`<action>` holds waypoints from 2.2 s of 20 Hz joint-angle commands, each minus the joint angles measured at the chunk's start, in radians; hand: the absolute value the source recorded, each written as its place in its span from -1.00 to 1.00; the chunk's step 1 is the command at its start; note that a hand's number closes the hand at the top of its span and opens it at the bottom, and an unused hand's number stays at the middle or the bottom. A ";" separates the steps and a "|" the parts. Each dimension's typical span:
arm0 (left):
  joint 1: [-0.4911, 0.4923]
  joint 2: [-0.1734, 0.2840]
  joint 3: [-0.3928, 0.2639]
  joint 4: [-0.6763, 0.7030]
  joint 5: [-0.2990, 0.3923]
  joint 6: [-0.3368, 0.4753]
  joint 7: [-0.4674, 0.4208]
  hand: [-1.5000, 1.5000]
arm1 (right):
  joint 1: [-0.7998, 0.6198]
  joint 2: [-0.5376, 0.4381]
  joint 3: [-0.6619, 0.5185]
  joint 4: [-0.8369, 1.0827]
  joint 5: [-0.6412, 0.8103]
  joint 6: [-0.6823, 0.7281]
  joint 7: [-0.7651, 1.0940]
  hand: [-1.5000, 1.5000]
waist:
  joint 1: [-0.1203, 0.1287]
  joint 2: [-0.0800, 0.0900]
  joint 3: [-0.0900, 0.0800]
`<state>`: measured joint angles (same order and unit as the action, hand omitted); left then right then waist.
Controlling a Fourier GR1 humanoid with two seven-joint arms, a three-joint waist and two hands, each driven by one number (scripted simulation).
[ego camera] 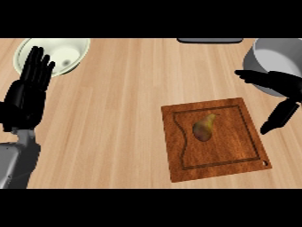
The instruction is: Pick the pear from the cutting board and place it in the pot
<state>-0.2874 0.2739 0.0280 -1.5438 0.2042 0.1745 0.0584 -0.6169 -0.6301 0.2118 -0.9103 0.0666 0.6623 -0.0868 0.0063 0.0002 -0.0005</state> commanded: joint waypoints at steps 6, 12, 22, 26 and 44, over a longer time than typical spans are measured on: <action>-0.016 -0.034 0.016 0.024 -0.034 -0.006 0.002 0.00 | 0.013 0.119 -0.028 -0.015 0.062 0.053 0.126 -1.00 | -0.005 0.000 0.000; 0.016 -0.015 0.062 -0.029 -0.016 -0.039 0.015 0.00 | 0.160 0.177 -0.034 -0.187 0.102 0.003 0.130 -1.00 | -0.009 -0.002 0.000; 0.020 -0.040 0.065 -0.016 -0.042 -0.064 0.008 0.00 | 0.104 0.262 -0.036 -0.132 0.259 -0.040 0.172 -1.00 | -0.003 0.000 0.000; -0.013 -0.076 0.039 -0.001 -0.083 -0.038 0.009 0.00 | 0.094 0.311 -0.042 -0.027 0.340 -0.106 0.103 -1.00 | -0.002 0.001 0.001; 0.059 -0.086 0.073 -0.013 -0.072 -0.101 -0.041 0.00 | 0.059 0.459 -0.004 0.120 0.493 -0.212 -0.141 1.00 | 0.013 0.003 0.001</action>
<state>-0.2832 0.1886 0.1038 -1.5203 0.1248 0.0935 0.0346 -0.5372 -0.2320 0.1670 -0.8425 0.5220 0.4900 -0.1475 0.0039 -0.0067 -0.0086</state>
